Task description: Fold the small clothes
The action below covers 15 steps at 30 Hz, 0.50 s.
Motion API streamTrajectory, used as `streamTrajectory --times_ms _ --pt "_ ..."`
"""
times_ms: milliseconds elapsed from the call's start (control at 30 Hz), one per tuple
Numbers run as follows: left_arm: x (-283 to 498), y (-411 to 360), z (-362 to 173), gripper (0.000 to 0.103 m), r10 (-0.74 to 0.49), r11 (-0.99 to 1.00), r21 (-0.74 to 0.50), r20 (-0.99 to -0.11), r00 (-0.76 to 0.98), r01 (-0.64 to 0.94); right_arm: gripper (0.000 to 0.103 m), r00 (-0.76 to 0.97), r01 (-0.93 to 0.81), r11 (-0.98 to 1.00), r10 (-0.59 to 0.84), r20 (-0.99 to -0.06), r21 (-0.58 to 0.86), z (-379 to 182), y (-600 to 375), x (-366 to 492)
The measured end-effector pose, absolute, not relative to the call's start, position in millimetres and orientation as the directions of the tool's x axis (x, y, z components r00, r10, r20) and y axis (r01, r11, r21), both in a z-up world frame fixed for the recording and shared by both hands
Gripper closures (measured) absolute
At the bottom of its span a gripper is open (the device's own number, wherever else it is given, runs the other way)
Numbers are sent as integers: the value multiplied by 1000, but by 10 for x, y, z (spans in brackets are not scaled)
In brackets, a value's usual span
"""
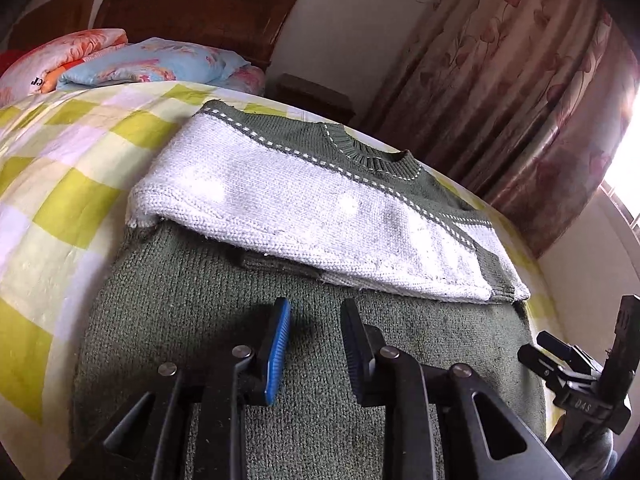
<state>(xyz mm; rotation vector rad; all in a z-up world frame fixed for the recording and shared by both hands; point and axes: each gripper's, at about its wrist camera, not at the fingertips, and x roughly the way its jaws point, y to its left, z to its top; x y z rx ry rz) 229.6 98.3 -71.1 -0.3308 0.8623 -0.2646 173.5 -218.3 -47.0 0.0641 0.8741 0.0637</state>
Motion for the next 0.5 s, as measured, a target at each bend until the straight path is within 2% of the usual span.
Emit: streamTrajectory --times_ms 100,200,300,433,500 --pt "2285 978 -706 77 -352 920 -379 -697 624 96 0 631 -157 987 112 -768 14 -444 -1773 1660" --pt "2286 993 -717 77 -362 916 -389 -694 623 100 0 585 -232 971 90 -806 -60 -657 -1472 1681" --pt "2286 988 -716 77 -364 919 -377 -699 615 115 0 572 -194 981 131 -810 22 -653 -1677 1698" --pt "2113 958 -642 77 -258 964 -239 -748 612 115 0 565 -162 987 90 -820 -4 -659 -1885 1595" --pt "1994 1035 -633 77 -254 963 -255 -753 607 86 0 563 -142 990 76 -823 -5 -645 -1969 1535"
